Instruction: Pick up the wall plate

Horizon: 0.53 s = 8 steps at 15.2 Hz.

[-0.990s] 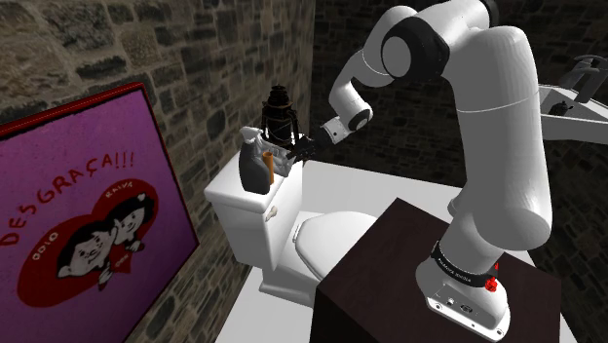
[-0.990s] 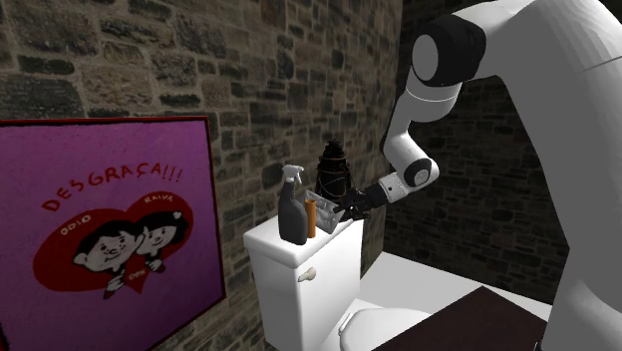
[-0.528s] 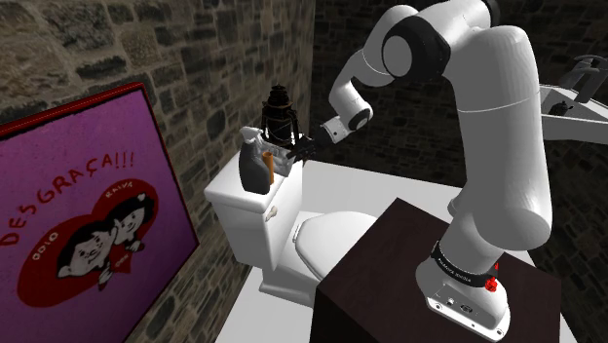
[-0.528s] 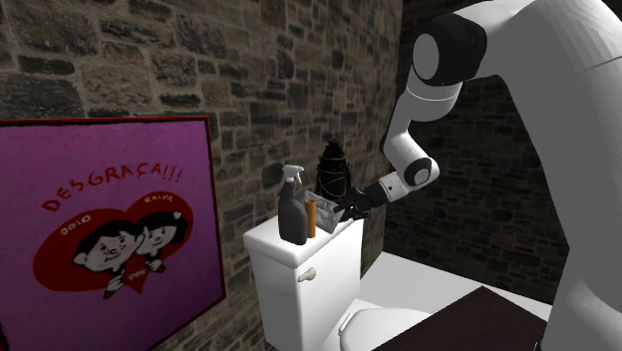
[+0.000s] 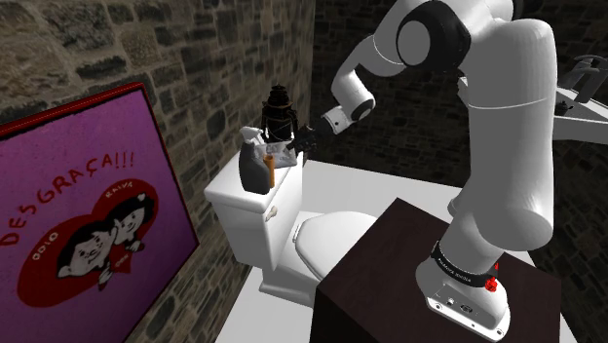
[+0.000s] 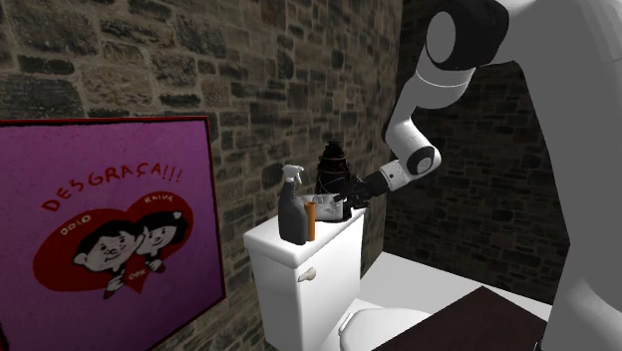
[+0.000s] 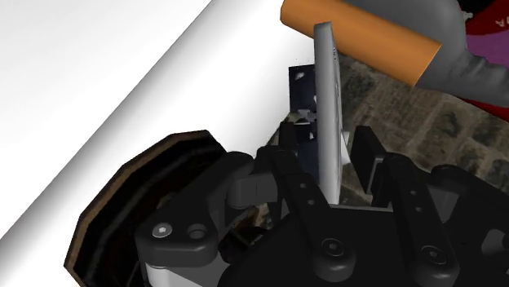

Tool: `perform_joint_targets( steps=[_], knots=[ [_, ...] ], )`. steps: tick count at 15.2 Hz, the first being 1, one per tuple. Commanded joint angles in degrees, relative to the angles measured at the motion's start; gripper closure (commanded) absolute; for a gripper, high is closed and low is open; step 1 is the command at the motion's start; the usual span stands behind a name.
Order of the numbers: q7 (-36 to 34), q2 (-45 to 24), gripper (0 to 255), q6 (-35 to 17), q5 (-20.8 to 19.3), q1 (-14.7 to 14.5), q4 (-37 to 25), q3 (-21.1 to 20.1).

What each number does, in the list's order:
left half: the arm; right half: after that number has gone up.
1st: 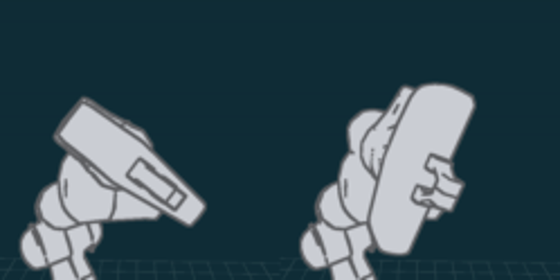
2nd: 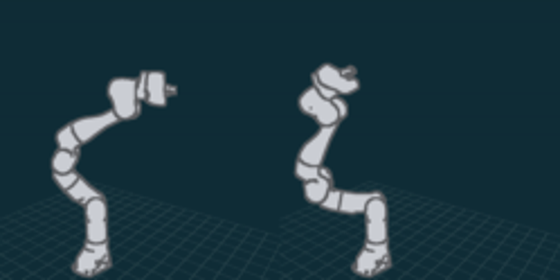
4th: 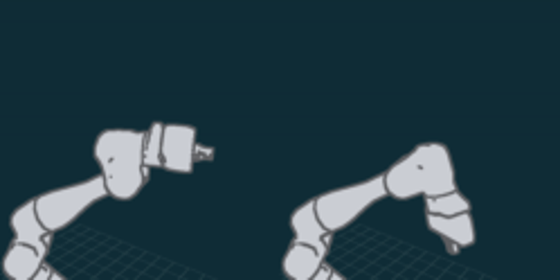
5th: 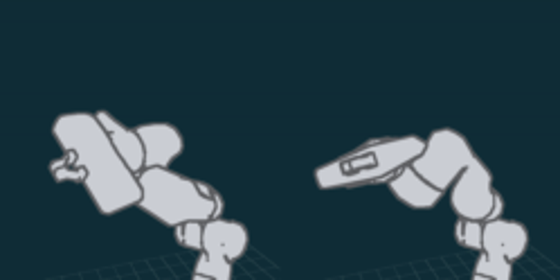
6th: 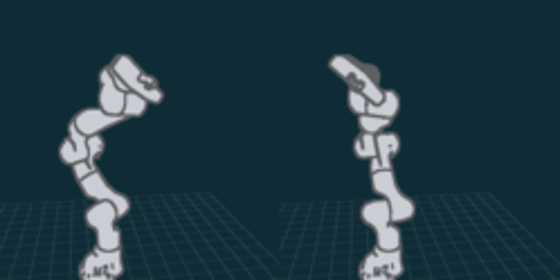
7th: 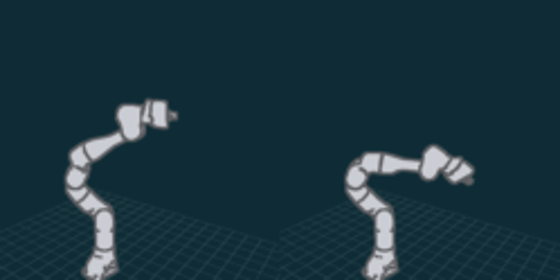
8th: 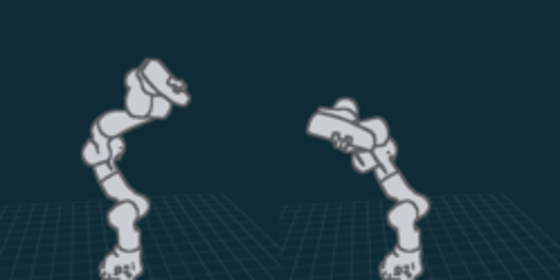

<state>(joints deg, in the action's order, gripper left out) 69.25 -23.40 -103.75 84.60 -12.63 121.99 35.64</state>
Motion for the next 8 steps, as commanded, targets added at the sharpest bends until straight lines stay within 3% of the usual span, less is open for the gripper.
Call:
perform_joint_targets(
  steps=[1,8],
  knots=[
    [-1.1,1.4,255,-0.2,-0.9,-0.3,0.1,0.4],
    [-4.0,4.8,255,-0.7,-3.1,-1.2,0.4,1.3]
  ],
)
